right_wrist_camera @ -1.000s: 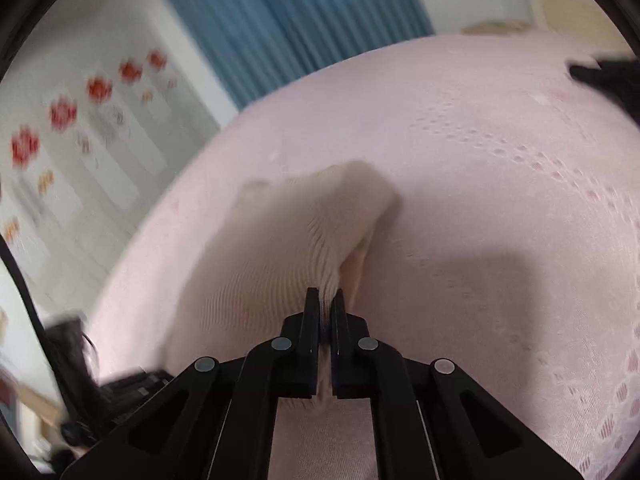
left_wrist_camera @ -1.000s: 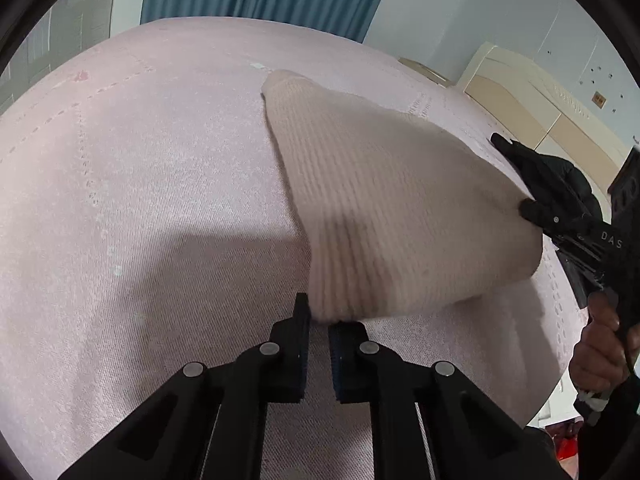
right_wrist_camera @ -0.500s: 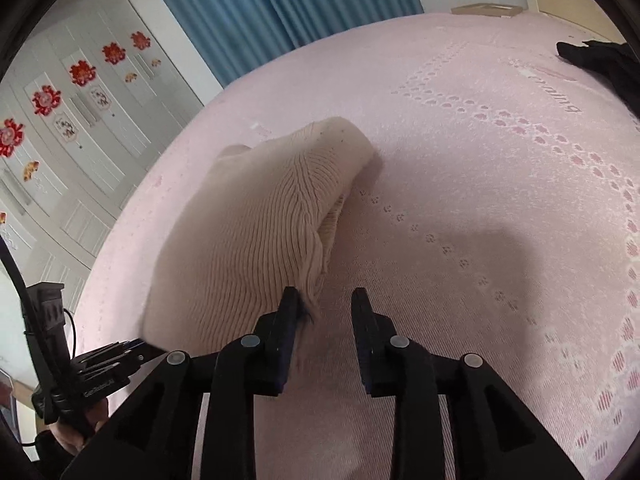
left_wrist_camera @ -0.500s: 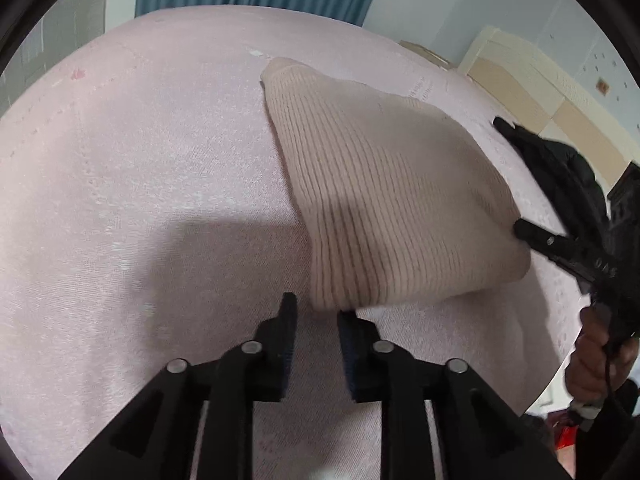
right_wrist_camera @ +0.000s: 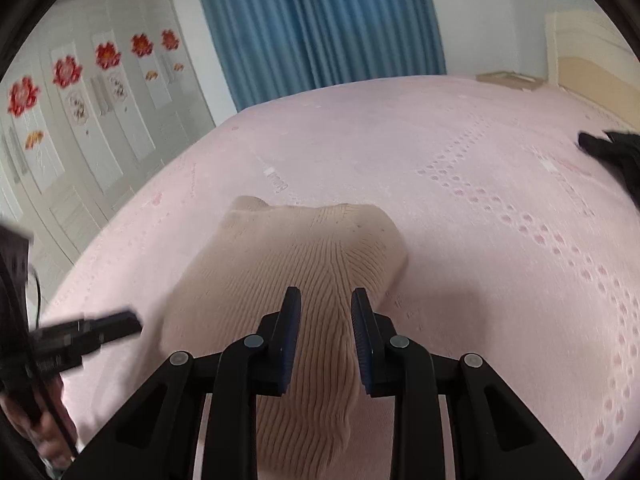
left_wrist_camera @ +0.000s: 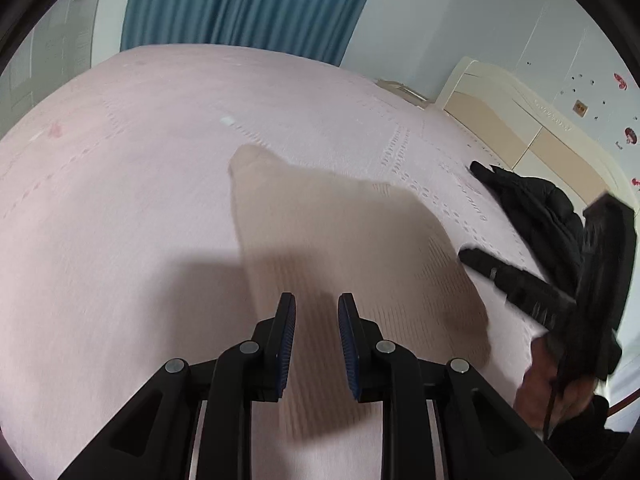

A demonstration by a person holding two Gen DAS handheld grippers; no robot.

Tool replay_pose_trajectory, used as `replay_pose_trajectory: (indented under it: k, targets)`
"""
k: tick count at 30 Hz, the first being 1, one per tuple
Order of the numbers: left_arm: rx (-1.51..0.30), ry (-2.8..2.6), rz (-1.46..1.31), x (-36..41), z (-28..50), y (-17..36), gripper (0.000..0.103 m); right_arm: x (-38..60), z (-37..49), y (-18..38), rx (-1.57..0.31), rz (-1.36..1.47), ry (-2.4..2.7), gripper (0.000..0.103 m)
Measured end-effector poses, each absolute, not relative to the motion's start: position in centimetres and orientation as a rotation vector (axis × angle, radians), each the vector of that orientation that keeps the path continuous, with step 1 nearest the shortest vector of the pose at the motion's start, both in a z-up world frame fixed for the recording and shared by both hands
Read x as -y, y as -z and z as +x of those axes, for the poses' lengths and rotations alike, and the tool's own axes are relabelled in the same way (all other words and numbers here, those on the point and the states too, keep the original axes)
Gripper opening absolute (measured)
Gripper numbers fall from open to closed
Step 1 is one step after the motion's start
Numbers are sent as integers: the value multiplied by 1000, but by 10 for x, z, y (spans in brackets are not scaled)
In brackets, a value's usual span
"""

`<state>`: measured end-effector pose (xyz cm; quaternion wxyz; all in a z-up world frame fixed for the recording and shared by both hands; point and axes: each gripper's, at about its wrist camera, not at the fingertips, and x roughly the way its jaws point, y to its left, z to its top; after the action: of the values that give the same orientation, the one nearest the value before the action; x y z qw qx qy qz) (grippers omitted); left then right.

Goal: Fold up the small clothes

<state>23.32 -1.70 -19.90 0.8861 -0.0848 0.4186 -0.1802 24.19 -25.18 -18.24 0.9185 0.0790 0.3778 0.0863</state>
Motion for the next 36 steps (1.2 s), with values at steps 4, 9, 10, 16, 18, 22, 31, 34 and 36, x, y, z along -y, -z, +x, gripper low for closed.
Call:
replay_pose_trajectory:
  k: [4, 9, 10, 16, 18, 22, 31, 34, 36]
  targets:
    - [-885, 362, -111, 33, 255, 220, 22, 250, 257, 218, -864, 67, -125, 26]
    - [-859, 365, -110, 33, 267, 214, 23, 254, 259, 212, -864, 71, -148, 27]
    - [-858, 360, -115, 32, 273, 213, 23, 256, 262, 208, -858, 93, -158, 27]
    - [-872, 316, -84, 36, 322, 214, 23, 258, 295, 206, -848, 88, -101, 27]
    - [-889, 300, -52, 42, 329, 219, 23, 257, 306, 214, -880, 67, -76, 27]
    - [-894, 293, -26, 46, 334, 228, 23, 259, 310, 224, -893, 62, -80, 27]
    - [-907, 282, -51, 42, 335, 230, 32, 266, 311, 226, -901, 108, -77, 31]
    - [-910, 288, -80, 37, 332, 230, 40, 273, 310, 225, -904, 127, -64, 38]
    - [-917, 299, -102, 35, 327, 230, 45, 277, 310, 226, -914, 124, -48, 38]
